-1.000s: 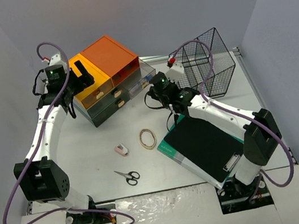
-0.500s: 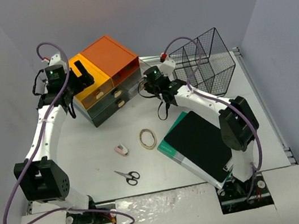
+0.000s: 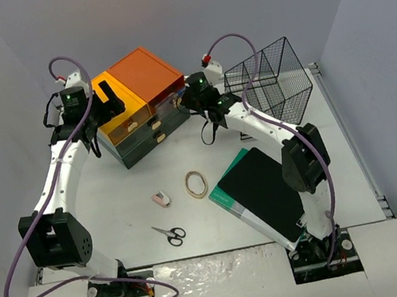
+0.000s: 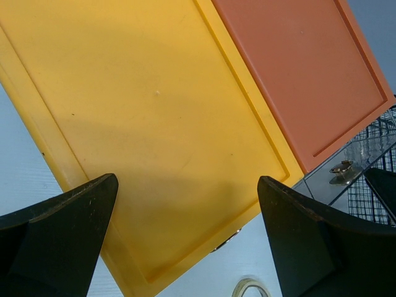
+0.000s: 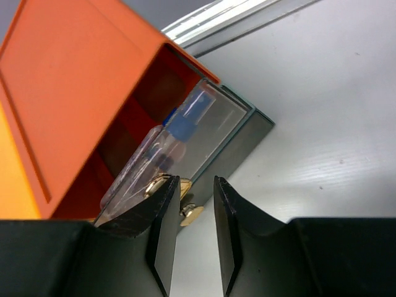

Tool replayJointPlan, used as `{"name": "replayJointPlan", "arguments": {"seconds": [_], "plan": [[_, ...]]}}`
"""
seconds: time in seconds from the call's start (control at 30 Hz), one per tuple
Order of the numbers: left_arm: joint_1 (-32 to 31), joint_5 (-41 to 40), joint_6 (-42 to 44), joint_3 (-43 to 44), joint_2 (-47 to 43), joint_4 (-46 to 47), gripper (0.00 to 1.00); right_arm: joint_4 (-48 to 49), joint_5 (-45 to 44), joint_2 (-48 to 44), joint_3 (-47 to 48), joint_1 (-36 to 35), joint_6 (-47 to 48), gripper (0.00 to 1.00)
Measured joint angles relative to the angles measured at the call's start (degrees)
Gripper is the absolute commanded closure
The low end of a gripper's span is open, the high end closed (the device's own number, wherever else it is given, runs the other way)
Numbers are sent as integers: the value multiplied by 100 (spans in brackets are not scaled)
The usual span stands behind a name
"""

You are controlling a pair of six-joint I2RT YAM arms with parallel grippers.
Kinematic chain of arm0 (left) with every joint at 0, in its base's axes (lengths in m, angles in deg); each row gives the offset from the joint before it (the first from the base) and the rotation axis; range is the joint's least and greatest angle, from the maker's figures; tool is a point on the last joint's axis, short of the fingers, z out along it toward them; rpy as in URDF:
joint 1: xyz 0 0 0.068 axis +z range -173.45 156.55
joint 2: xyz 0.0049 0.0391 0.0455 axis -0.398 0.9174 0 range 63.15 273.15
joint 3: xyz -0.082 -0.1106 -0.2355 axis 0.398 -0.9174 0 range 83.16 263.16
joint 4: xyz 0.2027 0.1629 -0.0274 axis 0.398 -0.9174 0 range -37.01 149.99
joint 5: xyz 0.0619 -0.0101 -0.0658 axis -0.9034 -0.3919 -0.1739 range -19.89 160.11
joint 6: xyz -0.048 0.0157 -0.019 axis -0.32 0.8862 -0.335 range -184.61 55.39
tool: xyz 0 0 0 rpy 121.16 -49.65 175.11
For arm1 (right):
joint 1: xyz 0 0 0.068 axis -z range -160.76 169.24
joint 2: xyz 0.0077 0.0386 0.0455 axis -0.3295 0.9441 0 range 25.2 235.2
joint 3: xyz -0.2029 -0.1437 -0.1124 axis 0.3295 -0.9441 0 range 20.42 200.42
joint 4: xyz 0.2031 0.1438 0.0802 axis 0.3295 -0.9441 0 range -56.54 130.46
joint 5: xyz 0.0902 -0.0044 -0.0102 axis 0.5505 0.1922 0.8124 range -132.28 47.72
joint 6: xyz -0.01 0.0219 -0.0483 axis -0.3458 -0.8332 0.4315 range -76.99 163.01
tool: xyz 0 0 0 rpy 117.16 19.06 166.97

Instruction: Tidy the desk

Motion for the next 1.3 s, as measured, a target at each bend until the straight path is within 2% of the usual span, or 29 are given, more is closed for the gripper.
{"name": "replayJointPlan", "arguments": {"seconds": [0.37,0.53,0.77,0.93,1.1,1.3], "plan": [[6,0,27,-128,-51,164,3,181,593,728,827,46,162,72],[6,2,34,-141,-56,178,3,136,728,911,870,70,180,70],[6,0,36,-152,-58,198,3,164,772,666,260,88,49,67],[6,-2,40,-152,-58,198,3,130,1404,101,-566,89,-383,67],[6,-2,40,-154,-58,203,3,1028,2385,-184,-1252,36,-937,66],[8,-17,42,-199,-58,287,3,2751,3439,35,-1973,-70,-1991,65]]}}
